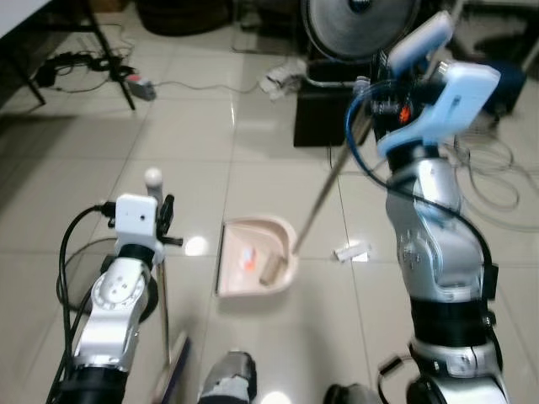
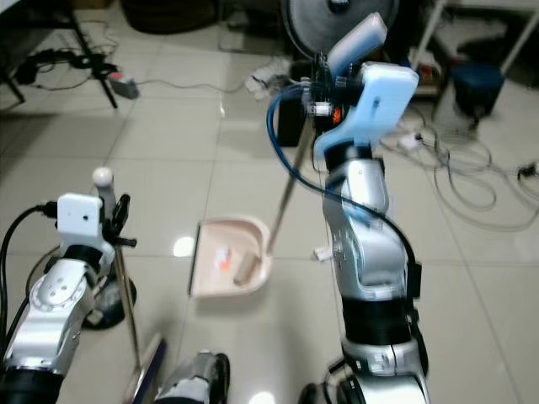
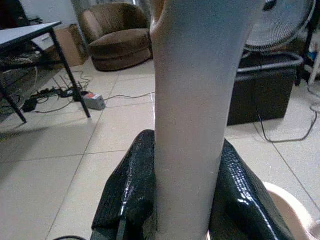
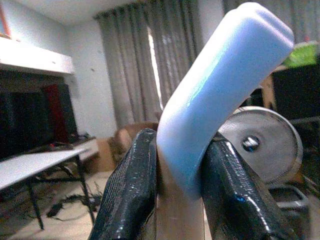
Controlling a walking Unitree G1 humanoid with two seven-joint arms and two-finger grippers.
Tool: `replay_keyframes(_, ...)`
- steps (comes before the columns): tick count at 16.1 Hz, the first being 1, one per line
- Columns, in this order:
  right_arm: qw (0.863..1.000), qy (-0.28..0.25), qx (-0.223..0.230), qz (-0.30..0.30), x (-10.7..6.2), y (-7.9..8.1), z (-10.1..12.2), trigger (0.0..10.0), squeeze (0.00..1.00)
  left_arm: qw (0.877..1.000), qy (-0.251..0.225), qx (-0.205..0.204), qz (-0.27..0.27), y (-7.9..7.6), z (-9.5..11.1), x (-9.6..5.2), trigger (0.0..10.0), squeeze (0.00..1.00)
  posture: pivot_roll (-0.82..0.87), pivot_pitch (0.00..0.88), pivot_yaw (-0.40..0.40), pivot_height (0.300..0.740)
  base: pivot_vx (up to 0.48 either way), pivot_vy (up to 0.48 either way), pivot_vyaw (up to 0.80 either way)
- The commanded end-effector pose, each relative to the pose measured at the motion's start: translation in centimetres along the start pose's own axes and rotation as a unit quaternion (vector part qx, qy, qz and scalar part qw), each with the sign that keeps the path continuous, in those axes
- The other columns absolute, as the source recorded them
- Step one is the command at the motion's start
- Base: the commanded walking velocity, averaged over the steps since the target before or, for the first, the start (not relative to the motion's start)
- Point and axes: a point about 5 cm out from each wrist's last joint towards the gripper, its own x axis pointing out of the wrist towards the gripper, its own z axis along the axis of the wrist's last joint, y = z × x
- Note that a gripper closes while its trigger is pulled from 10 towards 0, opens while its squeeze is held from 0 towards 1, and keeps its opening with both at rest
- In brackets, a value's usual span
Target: Sweep floor
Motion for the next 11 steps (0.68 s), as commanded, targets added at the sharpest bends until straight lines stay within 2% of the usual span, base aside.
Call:
replay_keyframes(1,0.999,-0.033,0.016,0.010,0.7,0.5,1.8,10.0,0.00,1.000,-0.019,-0.003,-0.003,-0.3,1.1,-0.2,10.0,0.00,0.02,0.061,0.038,0.740,0.000,0.000,0.74)
replay_keyframes(4,0.999,-0.027,0.018,0.014,1.1,0.5,1.8,10.0,0.00,0.999,-0.028,-0.001,-0.019,-0.7,1.8,-0.2,10.0,0.00,0.02,0.053,0.025,0.740,0.000,0.000,0.75)
replay_keyframes(8,0.999,-0.022,0.032,-0.014,1.0,-0.4,1.6,10.0,0.00,0.999,-0.045,0.014,-0.027,-1.1,2.6,0.1,10.0,0.00,0.01,0.048,0.039,0.740,0.000,0.000,0.75)
replay_keyframes(11,0.999,-0.021,0.040,-0.026,0.9,-0.8,1.4,10.0,0.00,0.998,-0.047,0.018,-0.032,-1.4,2.8,0.2,10.0,0.00,0.01,0.047,0.037,0.740,0.341,0.000,0.75)
